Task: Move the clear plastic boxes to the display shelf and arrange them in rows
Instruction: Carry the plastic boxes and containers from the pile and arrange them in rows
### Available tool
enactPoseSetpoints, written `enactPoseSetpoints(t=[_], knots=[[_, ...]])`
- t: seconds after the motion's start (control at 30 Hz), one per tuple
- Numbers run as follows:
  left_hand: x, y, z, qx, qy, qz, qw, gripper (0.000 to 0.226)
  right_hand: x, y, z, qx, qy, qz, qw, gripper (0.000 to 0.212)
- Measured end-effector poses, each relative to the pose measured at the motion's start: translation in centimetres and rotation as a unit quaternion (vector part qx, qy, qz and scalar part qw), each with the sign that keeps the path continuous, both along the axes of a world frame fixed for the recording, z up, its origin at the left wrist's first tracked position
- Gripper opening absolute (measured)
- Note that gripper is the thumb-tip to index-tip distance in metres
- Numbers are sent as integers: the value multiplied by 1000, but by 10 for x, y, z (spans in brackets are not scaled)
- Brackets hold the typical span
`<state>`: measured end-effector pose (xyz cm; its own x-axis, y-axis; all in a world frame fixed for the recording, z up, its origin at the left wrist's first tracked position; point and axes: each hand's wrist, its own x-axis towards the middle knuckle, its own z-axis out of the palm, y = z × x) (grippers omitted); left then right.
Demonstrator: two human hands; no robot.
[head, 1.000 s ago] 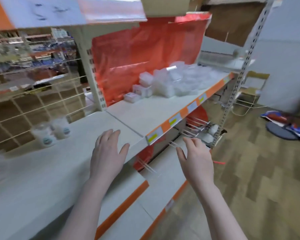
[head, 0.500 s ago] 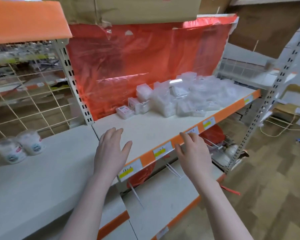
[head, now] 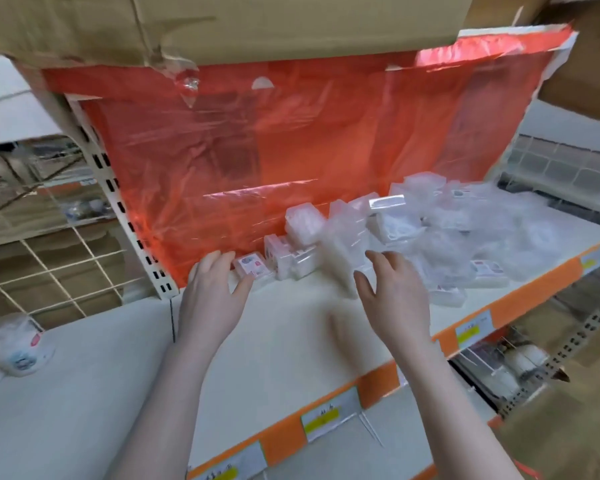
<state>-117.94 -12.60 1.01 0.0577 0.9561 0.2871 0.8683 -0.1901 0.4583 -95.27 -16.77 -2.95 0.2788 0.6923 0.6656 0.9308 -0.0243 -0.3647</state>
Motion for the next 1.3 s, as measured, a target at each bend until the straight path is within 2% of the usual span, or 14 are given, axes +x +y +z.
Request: enactPoseSetpoints(t=[0.27,0.4,0.47,0.6,0.77,0.87,0.97,1.13,1.3], knots=[[0,12,-8,9,-13,116,993,49,-1,80,26,-13,-11,134,991,30],[7,5,-14,6,-25,168,985,49,-3,110,29,-3,-61,177,982,26],[12,2,-16,4,-25,189,982,49,-4,126,33,-50,-79,184,979,29],[20,-3,-19,-2,-30,218,976,50,-10,145,37,-158,-129,142,968,48],[22,-6,-24,-12,-25,229,973,52,-18,161,30,-165,-170,73,969,71],[20,-5,-26,-12,-21,231,973,52,-21,166,33,-200,-214,26,956,60],[16,-5,-28,-16,-23,233,972,52,-20,173,35,-237,-201,74,948,49],[13,0,-35,-27,-31,226,973,52,-14,162,44,-260,-182,95,943,42],[13,4,-42,-31,-37,206,977,51,-6,152,51,-288,-56,176,940,41]])
